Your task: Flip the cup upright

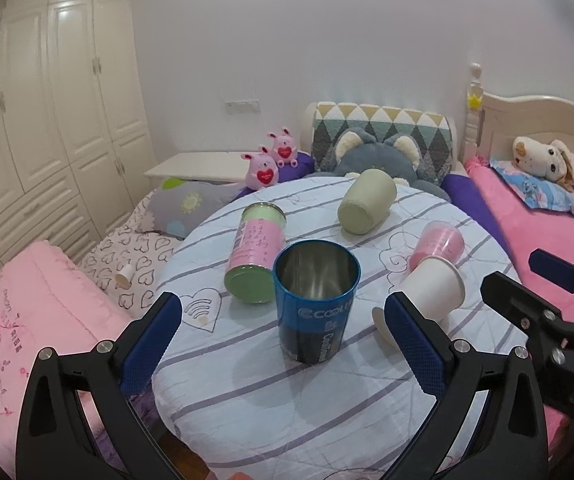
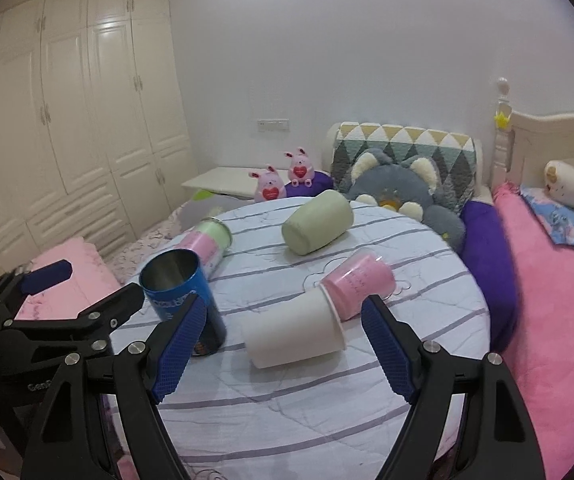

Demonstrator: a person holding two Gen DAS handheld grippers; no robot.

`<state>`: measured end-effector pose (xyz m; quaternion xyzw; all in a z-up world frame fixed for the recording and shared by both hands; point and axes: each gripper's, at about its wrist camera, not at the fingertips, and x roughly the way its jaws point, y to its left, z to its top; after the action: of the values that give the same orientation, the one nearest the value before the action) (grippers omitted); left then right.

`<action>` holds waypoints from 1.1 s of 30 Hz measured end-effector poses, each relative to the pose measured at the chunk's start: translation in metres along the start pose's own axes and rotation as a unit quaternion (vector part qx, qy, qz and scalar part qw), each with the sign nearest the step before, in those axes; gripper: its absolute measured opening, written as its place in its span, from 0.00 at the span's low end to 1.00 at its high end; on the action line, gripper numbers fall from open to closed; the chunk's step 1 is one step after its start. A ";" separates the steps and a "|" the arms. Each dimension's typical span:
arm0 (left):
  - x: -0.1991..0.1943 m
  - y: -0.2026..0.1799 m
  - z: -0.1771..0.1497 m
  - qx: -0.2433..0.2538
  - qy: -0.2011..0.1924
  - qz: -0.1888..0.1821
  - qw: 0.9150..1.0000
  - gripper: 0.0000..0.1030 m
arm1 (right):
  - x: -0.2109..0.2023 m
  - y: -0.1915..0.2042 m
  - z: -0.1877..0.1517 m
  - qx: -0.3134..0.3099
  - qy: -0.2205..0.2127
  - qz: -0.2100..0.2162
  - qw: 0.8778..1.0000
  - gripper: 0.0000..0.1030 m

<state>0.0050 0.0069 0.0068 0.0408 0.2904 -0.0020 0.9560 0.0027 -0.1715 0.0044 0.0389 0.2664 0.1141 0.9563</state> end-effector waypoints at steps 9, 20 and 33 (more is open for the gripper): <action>-0.013 0.007 -0.006 0.002 -0.007 0.006 1.000 0.99 | -0.006 0.002 -0.002 0.009 -0.009 -0.008 1.000 0.79; -0.029 0.003 -0.010 0.006 -0.010 0.000 1.000 0.99 | -0.027 0.013 -0.001 -0.017 -0.028 -0.030 0.999 0.81; -0.030 -0.002 -0.009 0.012 -0.015 0.008 1.000 0.99 | -0.036 0.012 0.000 -0.018 -0.038 -0.041 0.998 0.81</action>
<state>-0.0253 0.0049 0.0161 0.0546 0.2755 0.0018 0.9598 -0.0300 -0.1682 0.0240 0.0150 0.2292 0.0785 0.9701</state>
